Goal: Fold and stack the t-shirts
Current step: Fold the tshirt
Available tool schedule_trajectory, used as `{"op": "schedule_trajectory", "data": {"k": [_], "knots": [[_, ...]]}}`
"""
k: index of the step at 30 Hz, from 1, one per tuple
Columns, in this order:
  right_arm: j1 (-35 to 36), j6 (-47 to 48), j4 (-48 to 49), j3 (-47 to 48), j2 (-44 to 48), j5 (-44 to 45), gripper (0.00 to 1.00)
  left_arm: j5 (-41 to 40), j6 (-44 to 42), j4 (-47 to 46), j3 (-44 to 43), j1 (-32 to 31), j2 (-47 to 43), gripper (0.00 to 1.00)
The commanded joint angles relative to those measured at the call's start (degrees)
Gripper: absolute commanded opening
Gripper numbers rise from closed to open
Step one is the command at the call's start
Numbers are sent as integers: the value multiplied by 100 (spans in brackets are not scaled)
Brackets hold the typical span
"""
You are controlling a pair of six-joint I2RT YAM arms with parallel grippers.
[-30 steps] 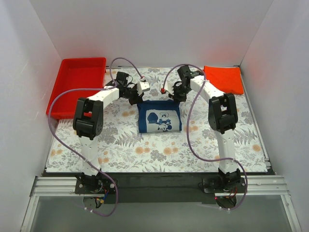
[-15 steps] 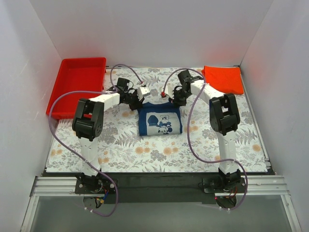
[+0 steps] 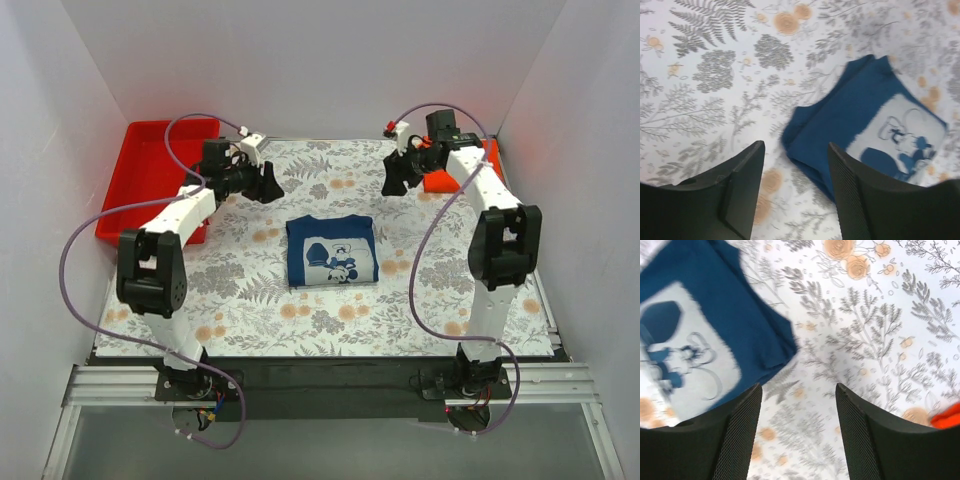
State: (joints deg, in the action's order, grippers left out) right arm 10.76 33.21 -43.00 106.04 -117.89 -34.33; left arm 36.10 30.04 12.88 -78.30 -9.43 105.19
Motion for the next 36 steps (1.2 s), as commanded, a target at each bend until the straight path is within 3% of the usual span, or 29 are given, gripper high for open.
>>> {"op": "schedule_trajectory", "data": {"k": [1, 5, 7, 11, 15, 22, 30, 36], "knots": [[163, -816, -103, -574, 661, -900, 66, 706, 1003, -75, 507, -155, -692, 53], [180, -711, -85, -515, 346, -769, 56, 565, 890, 90, 230, -182, -430, 54], [180, -728, -103, -77, 118, -751, 49, 758, 259, 328, -43, -269, -263, 55], [189, -825, -77, 443, -558, -1005, 38, 241, -805, 643, -386, -909, 298, 56], [303, -896, -59, 602, -937, -1067, 37, -32, -1395, 935, -1107, -1166, 1019, 56], [514, -703, 73, 287, -1272, -971, 38, -270, -2168, 1119, -1600, -1430, 1847, 56], [760, -324, 240, -1057, -886, -777, 37, -296, -2529, 1269, -706, -1746, 1523, 47], [936, -254, 433, -2946, 299, -1058, 37, 55, -2477, 1190, 725, -2010, 346, 43]]}}
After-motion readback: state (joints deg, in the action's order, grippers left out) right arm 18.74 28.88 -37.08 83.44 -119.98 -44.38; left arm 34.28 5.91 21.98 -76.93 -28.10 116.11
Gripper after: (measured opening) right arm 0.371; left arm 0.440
